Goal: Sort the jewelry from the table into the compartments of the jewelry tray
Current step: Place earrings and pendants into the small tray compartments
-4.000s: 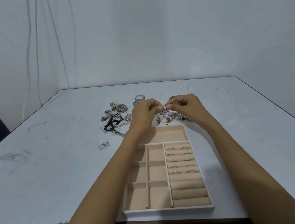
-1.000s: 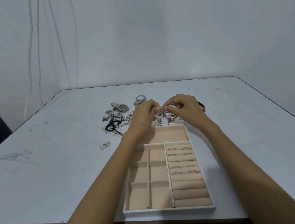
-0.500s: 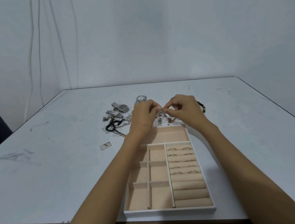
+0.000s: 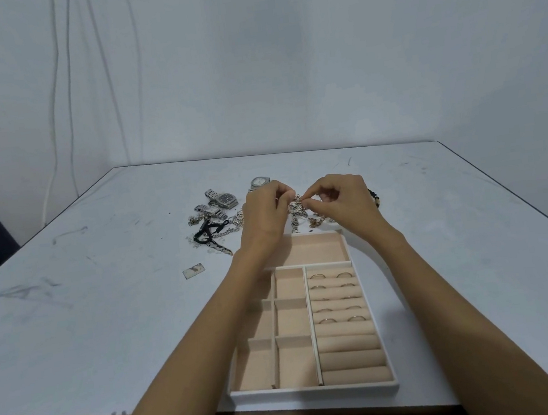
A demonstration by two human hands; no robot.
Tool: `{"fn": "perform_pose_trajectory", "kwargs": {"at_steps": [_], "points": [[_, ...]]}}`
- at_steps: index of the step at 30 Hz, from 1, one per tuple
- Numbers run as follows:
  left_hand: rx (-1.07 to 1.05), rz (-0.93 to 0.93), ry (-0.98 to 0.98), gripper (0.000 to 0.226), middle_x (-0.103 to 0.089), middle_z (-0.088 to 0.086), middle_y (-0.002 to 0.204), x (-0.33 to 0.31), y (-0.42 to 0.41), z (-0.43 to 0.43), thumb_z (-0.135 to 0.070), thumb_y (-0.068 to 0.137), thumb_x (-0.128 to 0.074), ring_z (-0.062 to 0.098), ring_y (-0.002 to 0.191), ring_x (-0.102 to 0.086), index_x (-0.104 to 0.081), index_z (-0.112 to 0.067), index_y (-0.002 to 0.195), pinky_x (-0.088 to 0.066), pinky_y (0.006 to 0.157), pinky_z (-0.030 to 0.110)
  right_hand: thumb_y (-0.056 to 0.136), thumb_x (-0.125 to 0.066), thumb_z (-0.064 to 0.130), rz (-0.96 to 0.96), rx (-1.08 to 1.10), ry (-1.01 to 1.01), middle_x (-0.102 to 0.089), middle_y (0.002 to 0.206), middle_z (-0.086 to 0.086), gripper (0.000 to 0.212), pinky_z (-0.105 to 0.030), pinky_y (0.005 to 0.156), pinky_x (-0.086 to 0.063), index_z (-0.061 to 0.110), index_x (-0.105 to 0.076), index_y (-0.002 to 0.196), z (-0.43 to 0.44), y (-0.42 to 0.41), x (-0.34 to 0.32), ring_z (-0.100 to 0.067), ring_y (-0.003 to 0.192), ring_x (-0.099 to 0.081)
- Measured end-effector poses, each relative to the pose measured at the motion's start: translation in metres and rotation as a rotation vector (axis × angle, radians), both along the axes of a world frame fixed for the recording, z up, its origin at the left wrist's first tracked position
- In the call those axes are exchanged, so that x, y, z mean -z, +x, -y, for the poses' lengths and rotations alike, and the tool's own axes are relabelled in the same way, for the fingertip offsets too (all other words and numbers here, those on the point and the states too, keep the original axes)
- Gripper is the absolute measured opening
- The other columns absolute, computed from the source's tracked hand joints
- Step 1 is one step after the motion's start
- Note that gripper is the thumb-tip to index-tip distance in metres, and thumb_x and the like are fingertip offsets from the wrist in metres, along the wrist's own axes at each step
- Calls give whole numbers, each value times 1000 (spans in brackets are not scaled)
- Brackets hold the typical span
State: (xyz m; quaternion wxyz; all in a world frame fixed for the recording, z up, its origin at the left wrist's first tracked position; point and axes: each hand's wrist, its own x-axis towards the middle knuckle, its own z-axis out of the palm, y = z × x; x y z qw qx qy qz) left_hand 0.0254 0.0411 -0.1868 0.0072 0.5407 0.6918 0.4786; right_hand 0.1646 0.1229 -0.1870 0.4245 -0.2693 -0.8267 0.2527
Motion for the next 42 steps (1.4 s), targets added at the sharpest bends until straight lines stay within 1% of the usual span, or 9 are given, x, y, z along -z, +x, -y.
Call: {"fn": "perform_pose_trajectory", "kwargs": {"at_steps": [5,12,18,22,28,32,35,38,42], "points": [[20,-22,31,14,-66,-1,77,1,1,2,-20,93,-59,20,76,-65,-67,-9,90,-52,74,38,74,-74,15,9,-10,-48,-43,46,13,5,-26,56,-37,19,-75,77,0,-1,0,-6,48,-39],[38,-33,20,14,-69,3,76,1,1,3,-21,92,-62,19,73,-64,-69,-9,89,-52,72,38,79,-73,23,-29,-38,-56,-46,48,13,1,-29,57,-39,22,-73,79,0,-1,-1,-10,51,-41],[84,-10,35,12,-67,-2,72,3,5,3,-21,91,-63,15,69,-63,-69,-10,89,-52,70,35,81,-72,21,-71,2,-129,-46,46,12,2,-27,57,-36,19,-72,81,-2,-1,-2,-5,47,-40],[94,-9,41,11,-60,-14,68,3,3,2,-21,91,-62,3,66,-59,-68,-13,88,-48,68,26,83,-71,19,-73,35,-158,-44,49,8,5,-26,58,-37,14,-71,83,-4,1,-2,-8,50,-40],[58,69,78,12,-59,-14,71,5,-7,3,-22,93,-60,-1,66,-56,-66,-13,88,-44,65,20,82,-71,24,58,-48,-228,-41,53,0,6,-26,60,-35,19,-72,80,-3,6,-3,-12,52,-38],[67,146,95,10,-60,-13,70,4,-12,3,-21,92,-62,4,64,-56,-66,-13,88,-48,67,26,76,-80,31,132,-163,-280,-31,51,0,18,-14,48,-28,18,-77,87,7,5,-6,-6,42,-29],[86,186,100,8,-61,-12,72,4,-11,3,-20,91,-62,9,67,-59,-66,-15,87,-55,74,37,74,-81,30,159,-195,-304,-38,51,-9,20,-11,46,-29,15,-78,88,12,2,-6,-5,42,-29],[87,235,106,7,-64,-7,77,5,-11,2,-19,91,-62,17,72,-62,-66,-18,85,-56,77,45,78,-77,31,132,-212,-299,-56,66,-29,14,-18,51,-34,17,-78,83,13,1,-7,-10,48,-35],[117,314,124,9,-63,-5,82,5,-9,4,-16,93,-59,14,70,-63,-65,-15,86,-58,75,38,76,-76,41,29,-175,-307,-58,72,-30,17,-29,59,-34,25,-78,79,6,2,-7,-21,58,-41]]}}
